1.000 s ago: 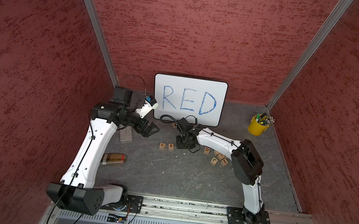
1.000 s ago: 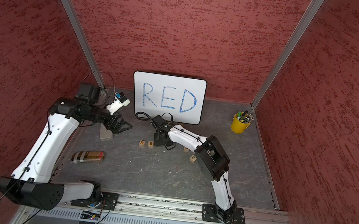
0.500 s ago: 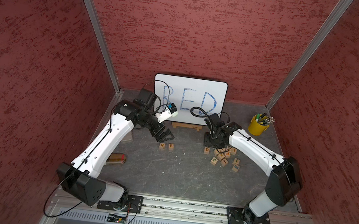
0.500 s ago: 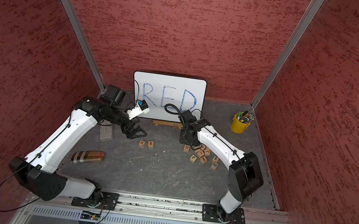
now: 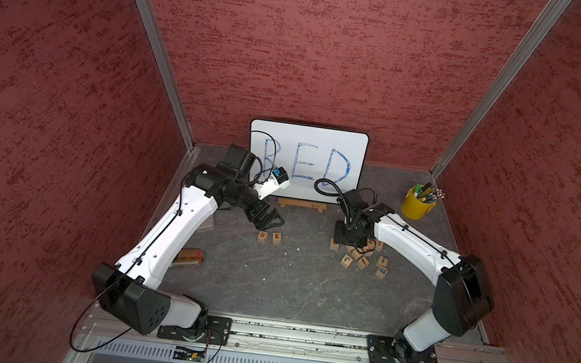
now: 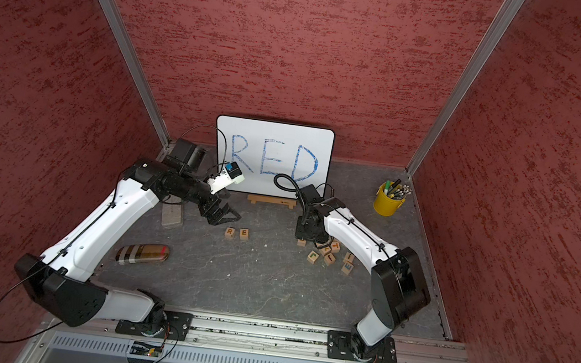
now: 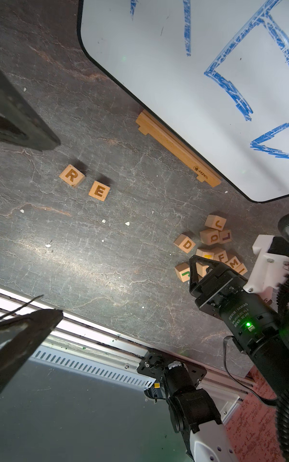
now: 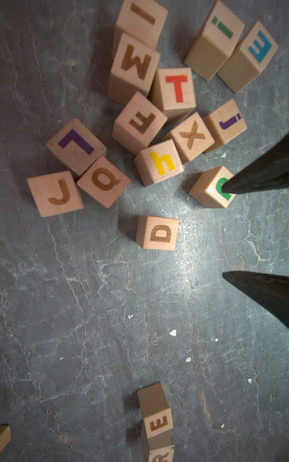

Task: Assemble the uppercase word "red" with letter blocks
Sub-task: Pick up the letter block from the center of the board.

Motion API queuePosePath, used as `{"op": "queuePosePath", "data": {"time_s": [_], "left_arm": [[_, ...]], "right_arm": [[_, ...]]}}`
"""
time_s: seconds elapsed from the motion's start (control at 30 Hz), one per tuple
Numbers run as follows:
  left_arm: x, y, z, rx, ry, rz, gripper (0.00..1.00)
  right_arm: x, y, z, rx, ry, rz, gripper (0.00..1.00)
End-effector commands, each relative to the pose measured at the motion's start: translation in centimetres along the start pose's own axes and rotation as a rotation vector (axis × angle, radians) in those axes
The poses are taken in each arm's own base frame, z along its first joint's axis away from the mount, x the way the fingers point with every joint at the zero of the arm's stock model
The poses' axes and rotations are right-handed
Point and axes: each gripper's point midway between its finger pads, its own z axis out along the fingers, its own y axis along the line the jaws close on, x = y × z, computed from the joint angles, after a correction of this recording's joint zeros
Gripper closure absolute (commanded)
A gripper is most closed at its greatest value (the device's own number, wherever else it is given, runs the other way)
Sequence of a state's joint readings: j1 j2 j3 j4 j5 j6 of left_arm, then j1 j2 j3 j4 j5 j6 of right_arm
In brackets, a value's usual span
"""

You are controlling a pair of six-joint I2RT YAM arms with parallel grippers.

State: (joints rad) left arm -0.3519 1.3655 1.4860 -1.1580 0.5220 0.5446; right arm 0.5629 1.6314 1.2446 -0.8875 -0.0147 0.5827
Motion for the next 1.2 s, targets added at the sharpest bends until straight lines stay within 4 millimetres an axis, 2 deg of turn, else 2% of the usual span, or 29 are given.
{"op": "queuePosePath", "data": {"time_s": [0.0,0.17,0.53,0.8,1.17], "left_arm": [[-0.2,-0.3,-0.5,-0.001,-0.028,-0.009,0.0],[0.0,-0.5,-0.6,-0.004,-0.025,-0.014,0.01],[0.1,-0.2,-0.7,-0.018,-0.026,-0.028,0.01],[0.0,0.0,-0.6,-0.024,-0.026,-0.02,0.0],[0.0,0.0,-0.9,-0.039,-0.029,0.001,0.0]], "right_arm": [[-0.4,0.1,0.8,-0.024,0.007,-0.007,0.48],[-0.8,-0.3,0.6,-0.02,-0.007,-0.009,0.48],[-0.2,-1.5,1.9,-0.001,0.023,-0.013,0.48],[-0.2,-0.5,3.6,-0.046,0.062,-0.012,0.48],[-1.1,-0.8,5.4,0.016,0.073,0.006,0.48]]}}
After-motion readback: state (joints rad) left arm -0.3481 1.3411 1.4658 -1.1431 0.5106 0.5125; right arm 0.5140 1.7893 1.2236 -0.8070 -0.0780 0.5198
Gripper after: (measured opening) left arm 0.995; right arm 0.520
